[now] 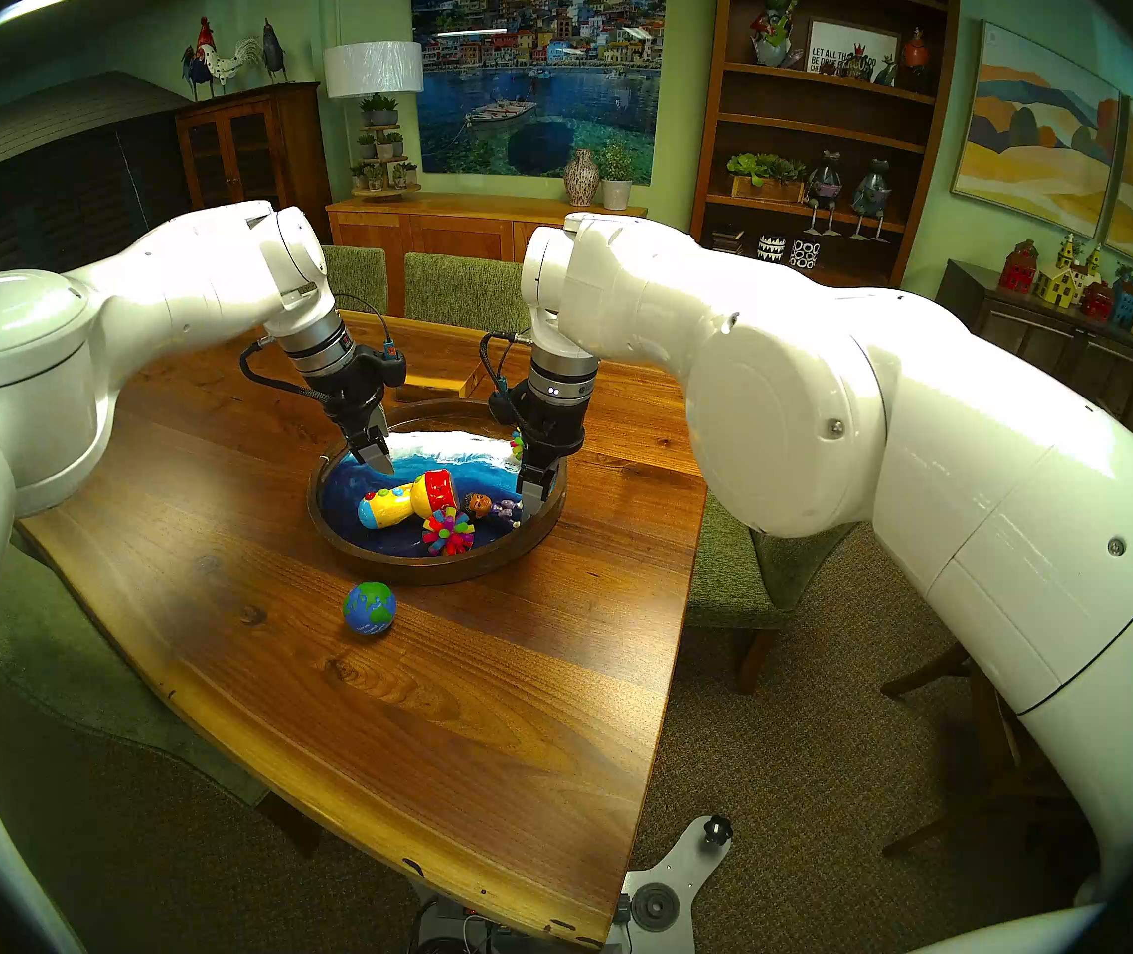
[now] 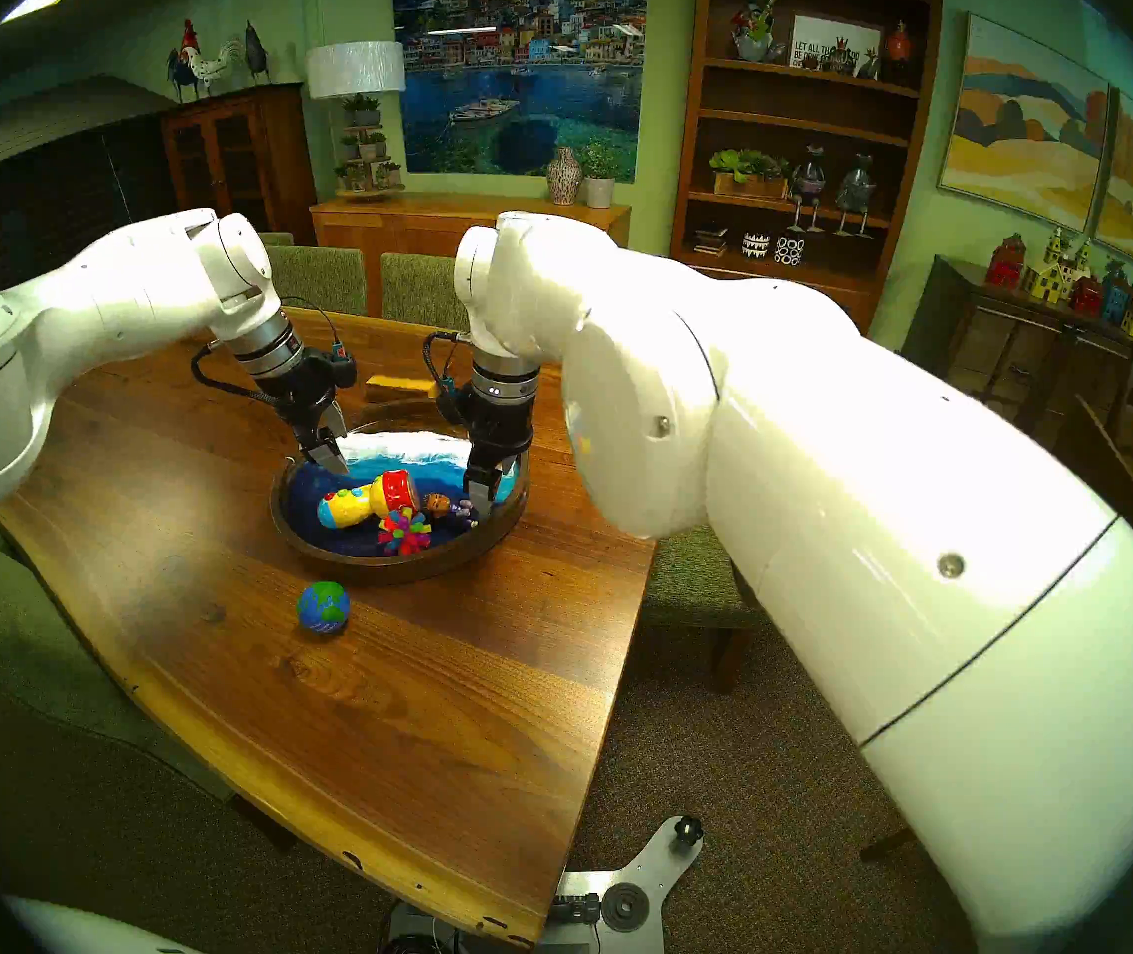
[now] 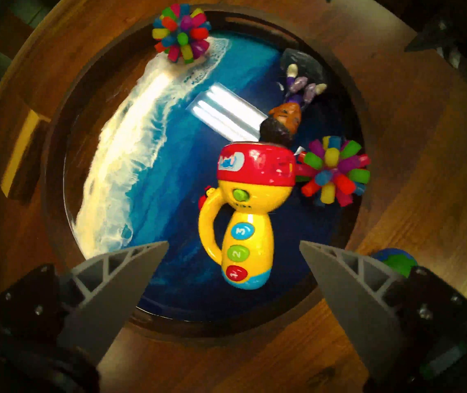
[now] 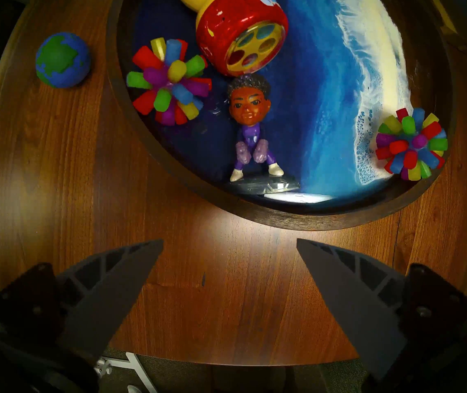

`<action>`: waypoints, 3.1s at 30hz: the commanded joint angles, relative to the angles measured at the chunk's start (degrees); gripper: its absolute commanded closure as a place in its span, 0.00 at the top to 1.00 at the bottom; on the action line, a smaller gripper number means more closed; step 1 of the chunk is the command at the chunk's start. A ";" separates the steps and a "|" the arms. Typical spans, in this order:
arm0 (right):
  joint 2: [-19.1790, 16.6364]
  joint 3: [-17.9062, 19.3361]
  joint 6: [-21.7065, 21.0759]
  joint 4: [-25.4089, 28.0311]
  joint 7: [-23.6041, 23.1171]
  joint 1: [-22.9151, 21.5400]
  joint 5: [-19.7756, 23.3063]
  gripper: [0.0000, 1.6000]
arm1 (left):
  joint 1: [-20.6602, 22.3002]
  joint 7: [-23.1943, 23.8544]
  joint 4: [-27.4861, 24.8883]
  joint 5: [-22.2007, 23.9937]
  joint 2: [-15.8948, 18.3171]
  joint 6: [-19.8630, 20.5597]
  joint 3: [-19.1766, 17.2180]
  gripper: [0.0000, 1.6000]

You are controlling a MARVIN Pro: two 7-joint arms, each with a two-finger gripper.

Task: Put toys in center tray

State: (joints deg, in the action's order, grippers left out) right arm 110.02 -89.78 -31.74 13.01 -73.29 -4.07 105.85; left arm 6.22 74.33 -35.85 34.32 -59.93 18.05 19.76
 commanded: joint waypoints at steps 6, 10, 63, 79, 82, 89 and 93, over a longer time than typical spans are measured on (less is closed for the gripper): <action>-0.16 0.24 0.02 -0.79 -0.45 -1.69 0.04 1.00 | 6.82 7.17 -7.93 -1.50 5.57 -1.86 -0.21 1.00; -0.17 0.30 0.01 -0.75 -0.42 -1.70 0.02 1.00 | 6.50 9.00 -10.59 -1.93 7.18 -2.17 0.31 1.00; -0.40 1.25 -0.12 -0.63 -1.32 -2.37 -0.50 1.00 | 10.38 -4.54 -64.63 -15.53 38.69 6.05 3.34 1.00; -0.42 1.01 -0.10 -1.11 -4.03 -2.66 -1.65 1.00 | 6.88 -22.13 -75.83 -21.31 43.09 21.12 4.29 1.00; -0.41 1.00 -0.10 -1.26 -4.30 -2.61 -1.88 1.00 | 6.24 -23.03 -74.59 -19.69 41.77 21.80 3.98 1.00; -0.40 1.14 -0.10 -1.29 -4.18 -2.58 -2.09 1.00 | 5.62 -22.55 -71.29 -16.31 38.94 21.44 3.29 1.00; -0.40 1.22 -0.10 -1.29 -4.11 -2.56 -2.19 1.00 | 5.09 -22.68 -68.79 -14.56 36.95 21.12 2.99 1.00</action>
State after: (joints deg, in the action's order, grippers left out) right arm 109.73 -88.63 -31.91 13.17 -73.42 -4.33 103.71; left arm 11.17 51.86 -108.10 17.02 -19.14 39.56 24.72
